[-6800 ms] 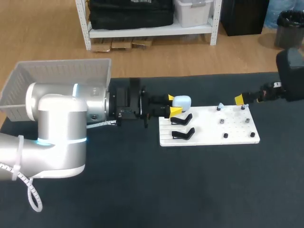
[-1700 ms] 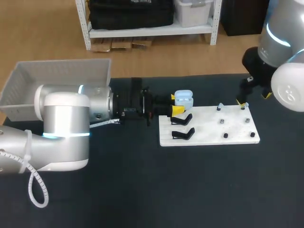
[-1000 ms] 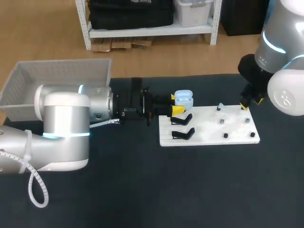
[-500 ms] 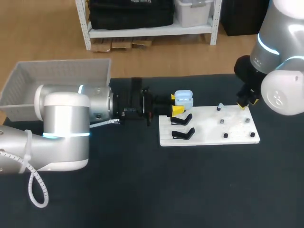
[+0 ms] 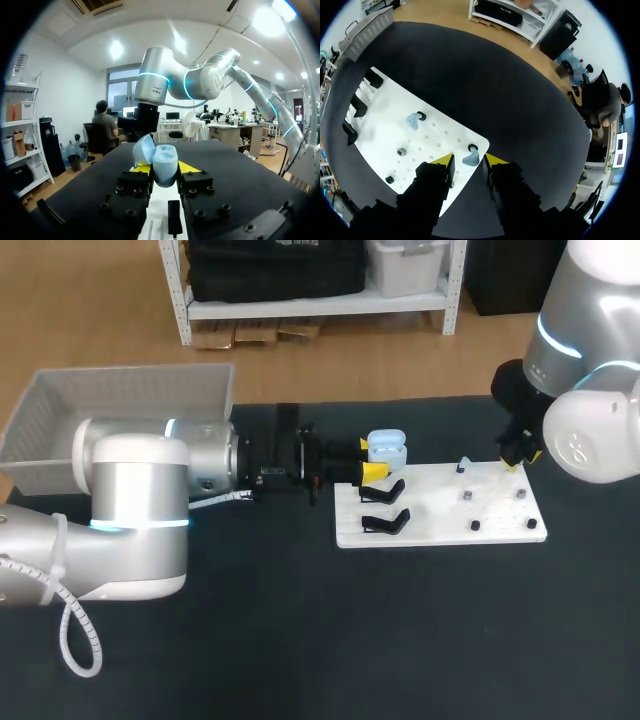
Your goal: Pick up each earbud case from the left stands, insert the matching earbuds, close the lid, and place the case in the box.
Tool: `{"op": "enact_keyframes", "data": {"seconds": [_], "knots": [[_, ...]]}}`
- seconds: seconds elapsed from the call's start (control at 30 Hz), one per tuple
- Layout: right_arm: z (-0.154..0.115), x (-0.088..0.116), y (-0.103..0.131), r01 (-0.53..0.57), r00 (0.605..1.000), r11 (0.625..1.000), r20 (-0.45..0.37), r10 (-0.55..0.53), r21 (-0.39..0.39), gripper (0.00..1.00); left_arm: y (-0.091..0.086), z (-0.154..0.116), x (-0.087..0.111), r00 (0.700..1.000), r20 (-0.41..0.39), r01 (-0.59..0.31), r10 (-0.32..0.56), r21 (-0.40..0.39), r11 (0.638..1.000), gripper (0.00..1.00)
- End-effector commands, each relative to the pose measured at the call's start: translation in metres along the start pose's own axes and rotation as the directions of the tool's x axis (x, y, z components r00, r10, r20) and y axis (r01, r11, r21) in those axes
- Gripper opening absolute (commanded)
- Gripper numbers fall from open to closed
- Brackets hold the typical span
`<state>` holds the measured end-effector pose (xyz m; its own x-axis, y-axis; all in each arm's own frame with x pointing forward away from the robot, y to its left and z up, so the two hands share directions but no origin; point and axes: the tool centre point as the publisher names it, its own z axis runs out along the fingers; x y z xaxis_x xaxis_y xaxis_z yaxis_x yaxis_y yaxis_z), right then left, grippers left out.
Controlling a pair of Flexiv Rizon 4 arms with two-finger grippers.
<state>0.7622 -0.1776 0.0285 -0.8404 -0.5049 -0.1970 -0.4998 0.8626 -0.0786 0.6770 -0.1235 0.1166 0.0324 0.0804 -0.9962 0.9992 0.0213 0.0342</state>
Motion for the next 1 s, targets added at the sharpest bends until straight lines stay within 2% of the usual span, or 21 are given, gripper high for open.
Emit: {"op": "enact_keyframes", "data": {"seconds": [0.03,0.77,0.83,0.93,1.0], "knots": [[0.0013,-0.0021,-0.0006,-0.003,1.000,1.000,-0.003,0.003,0.007,0.36,-0.0011,-0.0001,0.0010,1.000,0.005,-0.003,0.003,-0.005,1.000,0.00],[0.0042,0.0018,-0.0039,-0.017,1.000,1.000,-0.011,0.017,0.017,0.27,-0.0011,-0.0001,0.0010,1.000,0.005,-0.003,0.003,-0.005,1.000,0.00],[0.0043,0.0018,-0.0040,-0.018,1.000,1.000,-0.012,0.018,0.018,0.21,-0.0011,-0.0001,0.0010,1.000,0.005,-0.003,0.003,-0.005,1.000,0.00],[0.0046,0.0018,-0.0041,-0.017,1.000,1.000,-0.012,0.018,0.019,0.00,-0.0011,-0.0001,0.0010,1.000,0.005,-0.003,0.003,-0.005,1.000,0.00],[0.0046,0.0017,-0.0041,-0.017,1.000,1.000,-0.011,0.017,0.020,0.00,-0.0011,-0.0001,0.0010,1.000,0.005,-0.003,0.003,-0.005,1.000,0.00]]}}
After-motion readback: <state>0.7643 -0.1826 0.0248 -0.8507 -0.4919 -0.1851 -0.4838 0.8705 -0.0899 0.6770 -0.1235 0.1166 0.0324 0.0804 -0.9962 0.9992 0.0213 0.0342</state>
